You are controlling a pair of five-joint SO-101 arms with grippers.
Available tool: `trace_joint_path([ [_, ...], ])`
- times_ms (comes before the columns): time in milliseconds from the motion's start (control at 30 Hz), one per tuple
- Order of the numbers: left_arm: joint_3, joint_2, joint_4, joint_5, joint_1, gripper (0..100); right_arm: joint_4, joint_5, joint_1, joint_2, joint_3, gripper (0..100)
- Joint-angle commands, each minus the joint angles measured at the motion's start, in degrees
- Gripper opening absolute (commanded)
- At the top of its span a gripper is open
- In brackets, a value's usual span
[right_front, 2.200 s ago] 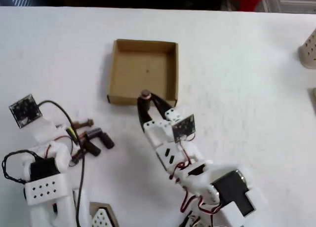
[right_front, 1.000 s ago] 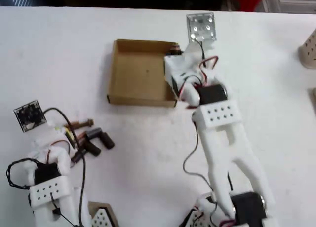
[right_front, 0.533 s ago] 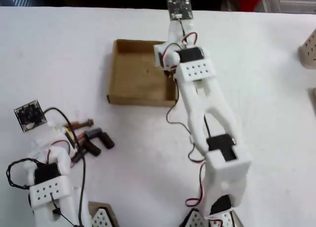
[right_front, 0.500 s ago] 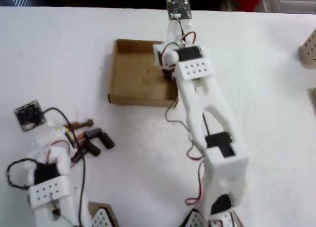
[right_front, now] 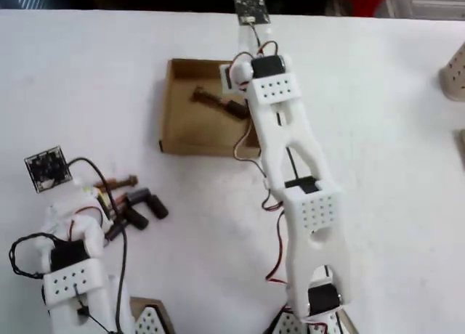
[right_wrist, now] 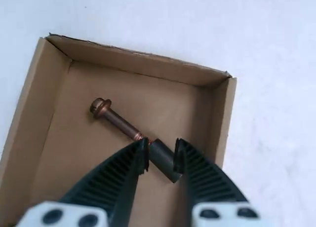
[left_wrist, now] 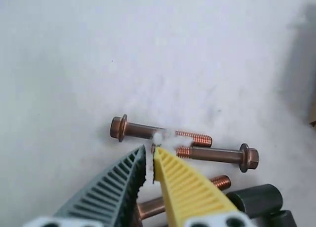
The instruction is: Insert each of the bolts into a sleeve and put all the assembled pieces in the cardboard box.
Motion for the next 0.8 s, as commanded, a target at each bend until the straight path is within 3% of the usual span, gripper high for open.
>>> trace_joint_path([
  [0,-0.35,-0.48,-1.85,-0.44,-0.40,7,3.38,0.44,-1.63,-0.66,-6.59,7.0],
  [233,-0.35,-0.57,-1.85,-0.44,-0.40,7,15.34,1.23,-2.51,-2.68,-8.26,7.0],
  [300,-0.35,-0.57,-1.85,-0.44,-0.40,7,21.49,4.66,-3.30,-4.44,-9.41,6.9],
  [467,-0.62,-0.57,-1.67,-0.44,-1.19,6,31.25,5.89,-8.48,-11.03,-10.81,1.9],
  [767,-9.05,-0.31,6.77,-1.67,-18.15,5,30.99,2.11,-21.67,-30.46,10.73,2.3],
])
